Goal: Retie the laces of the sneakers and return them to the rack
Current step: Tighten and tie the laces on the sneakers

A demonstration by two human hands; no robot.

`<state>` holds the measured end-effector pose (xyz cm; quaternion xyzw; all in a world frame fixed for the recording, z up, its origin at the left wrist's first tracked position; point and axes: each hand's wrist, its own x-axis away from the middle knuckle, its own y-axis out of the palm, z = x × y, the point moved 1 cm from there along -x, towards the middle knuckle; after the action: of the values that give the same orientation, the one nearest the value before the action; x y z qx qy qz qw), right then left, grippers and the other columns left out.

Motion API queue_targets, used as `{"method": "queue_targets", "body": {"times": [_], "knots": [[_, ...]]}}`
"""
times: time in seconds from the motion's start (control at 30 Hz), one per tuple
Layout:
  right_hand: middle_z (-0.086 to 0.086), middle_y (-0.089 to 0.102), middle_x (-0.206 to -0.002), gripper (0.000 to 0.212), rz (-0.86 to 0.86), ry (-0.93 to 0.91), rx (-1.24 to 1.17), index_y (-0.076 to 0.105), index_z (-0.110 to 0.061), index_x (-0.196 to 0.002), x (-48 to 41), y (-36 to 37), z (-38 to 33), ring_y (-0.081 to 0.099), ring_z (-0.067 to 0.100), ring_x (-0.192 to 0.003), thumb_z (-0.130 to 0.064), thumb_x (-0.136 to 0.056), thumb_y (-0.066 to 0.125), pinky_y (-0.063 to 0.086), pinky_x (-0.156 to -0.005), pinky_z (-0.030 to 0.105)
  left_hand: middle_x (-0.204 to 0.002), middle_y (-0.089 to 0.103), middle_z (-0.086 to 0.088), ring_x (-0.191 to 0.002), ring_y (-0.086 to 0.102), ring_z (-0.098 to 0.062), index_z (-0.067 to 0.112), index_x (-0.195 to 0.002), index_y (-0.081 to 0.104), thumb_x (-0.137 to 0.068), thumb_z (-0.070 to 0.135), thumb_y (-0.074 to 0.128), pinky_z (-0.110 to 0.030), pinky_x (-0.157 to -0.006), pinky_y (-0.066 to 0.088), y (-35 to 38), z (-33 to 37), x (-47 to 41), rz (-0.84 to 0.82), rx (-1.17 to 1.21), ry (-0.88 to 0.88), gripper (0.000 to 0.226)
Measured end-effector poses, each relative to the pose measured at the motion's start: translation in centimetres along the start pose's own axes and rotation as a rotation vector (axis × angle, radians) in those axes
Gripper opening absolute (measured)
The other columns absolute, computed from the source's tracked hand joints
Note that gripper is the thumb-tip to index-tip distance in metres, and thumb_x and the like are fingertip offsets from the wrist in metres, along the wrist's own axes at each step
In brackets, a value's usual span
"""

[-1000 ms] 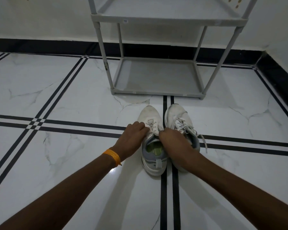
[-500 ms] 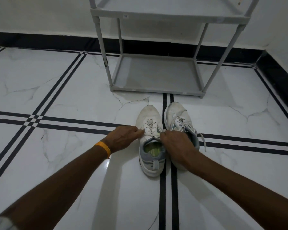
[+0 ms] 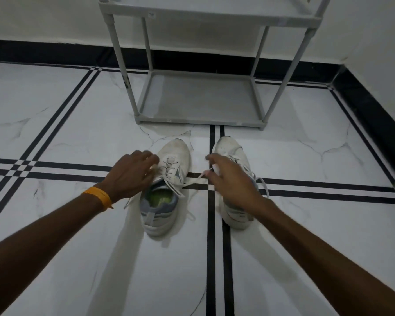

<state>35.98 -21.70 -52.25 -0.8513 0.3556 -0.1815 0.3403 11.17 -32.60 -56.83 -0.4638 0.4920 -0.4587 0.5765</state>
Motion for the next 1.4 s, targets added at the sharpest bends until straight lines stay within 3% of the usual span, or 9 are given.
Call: {"method": "queue_targets", "body": {"times": [0.13, 0.3, 0.43, 0.57, 0.67, 0.73, 0.83, 1.17, 1.4], "knots": [[0.007, 0.067, -0.120, 0.027, 0.144, 0.210, 0.168, 0.064, -0.012, -0.119, -0.4, -5.9, 5.1, 0.065, 0.027, -0.099, -0.016, -0.093, 0.058, 0.051, -0.091, 0.037, -0.126, 0.059, -0.006, -0.106, 0.058, -0.022, 0.014, -0.125, 0.056, -0.088, 0.006, 0.054, -0.036, -0.090, 0.052, -2.2, 7.6, -4.5, 0.233, 0.339, -0.082, 0.037], [0.015, 0.073, -0.098, 0.018, 0.018, 0.266, 0.320, 0.073, -0.004, -0.095, -0.4, -5.4, 7.1, 0.067, 0.030, -0.085, -0.013, -0.089, 0.059, 0.052, -0.076, 0.034, -0.125, 0.063, -0.011, -0.112, 0.061, -0.027, 0.010, -0.122, 0.062, -0.089, 0.007, 0.059, -0.038, -0.098, 0.049, 0.1, 17.1, -8.3, -0.135, 0.449, 0.139, 0.033], [0.014, 0.071, -0.092, 0.014, 0.109, 0.245, 0.284, 0.068, -0.004, -0.088, -0.5, -5.6, 7.2, 0.064, 0.026, -0.077, -0.011, -0.091, 0.056, 0.051, -0.068, 0.033, -0.107, 0.067, -0.015, -0.098, 0.063, -0.032, 0.005, -0.105, 0.063, -0.093, 0.018, 0.057, -0.035, -0.084, 0.049, 1.1, 18.0, -9.1, -0.158, 0.412, 0.011, 0.019], [0.012, 0.068, -0.082, 0.013, 0.214, 0.243, 0.149, 0.059, -0.008, -0.084, 0.2, -5.3, 8.5, 0.065, 0.027, -0.073, -0.010, -0.093, 0.050, 0.057, -0.068, 0.042, -0.106, 0.068, -0.017, -0.094, 0.064, -0.033, 0.007, -0.107, 0.059, -0.093, 0.021, 0.057, -0.041, -0.082, 0.054, 1.7, 17.3, -9.0, -0.166, 0.516, -0.069, 0.020], [0.005, 0.065, -0.076, 0.009, 0.208, 0.257, 0.023, 0.061, -0.011, -0.082, 0.7, -4.9, 8.7, 0.062, 0.020, -0.070, -0.014, -0.089, 0.058, 0.054, -0.065, 0.036, -0.096, 0.071, -0.014, -0.086, 0.066, -0.028, 0.010, -0.094, 0.063, -0.091, 0.026, 0.062, -0.038, -0.073, 0.057, 2.1, 16.6, -8.8, -0.178, 0.614, -0.144, 0.017], [0.003, 0.067, -0.071, 0.014, 0.237, 0.283, -0.016, 0.064, -0.012, -0.073, 1.0, -5.1, 8.8, 0.064, 0.019, -0.066, -0.021, -0.081, 0.072, 0.051, -0.059, 0.030, -0.076, 0.068, -0.008, -0.074, 0.062, -0.022, 0.013, -0.072, 0.063, -0.085, 0.030, 0.068, -0.025, -0.059, 0.045, 1.9, 16.2, -9.0, -0.136, 0.604, -0.197, 0.022], [0.002, 0.064, -0.058, 0.032, 0.321, 0.348, -0.079, 0.059, -0.011, -0.059, 1.3, -5.0, 8.8, 0.057, 0.015, -0.049, -0.026, -0.066, 0.086, 0.041, -0.045, 0.024, -0.048, 0.046, 0.004, -0.052, 0.047, -0.014, 0.022, -0.046, 0.044, -0.077, 0.033, 0.076, -0.023, -0.048, 0.028, 1.4, 16.2, -9.0, -0.089, 0.587, -0.222, 0.045], [-0.003, 0.048, -0.042, 0.050, 0.345, 0.436, -0.107, 0.043, -0.017, -0.043, 1.6, -2.6, 9.0, 0.044, 0.013, -0.043, -0.026, -0.057, 0.090, 0.037, -0.043, 0.026, -0.044, 0.042, 0.013, -0.044, 0.039, -0.003, 0.027, -0.047, 0.046, -0.071, 0.032, 0.082, -0.017, -0.045, 0.023, 1.8, 16.7, -7.6, -0.055, 0.616, -0.269, 0.043], [0.000, 0.053, -0.044, 0.047, 0.307, 0.349, -0.051, 0.049, -0.014, -0.047, 1.7, -3.7, 9.2, 0.049, 0.014, -0.044, -0.040, -0.065, 0.083, 0.039, -0.046, 0.030, -0.048, 0.051, -0.001, -0.046, 0.044, -0.013, 0.012, -0.054, 0.058, -0.075, 0.048, 0.074, -0.025, -0.049, 0.032, 0.8, 15.0, -7.1, 0.001, 0.561, -0.236, 0.045]]}}
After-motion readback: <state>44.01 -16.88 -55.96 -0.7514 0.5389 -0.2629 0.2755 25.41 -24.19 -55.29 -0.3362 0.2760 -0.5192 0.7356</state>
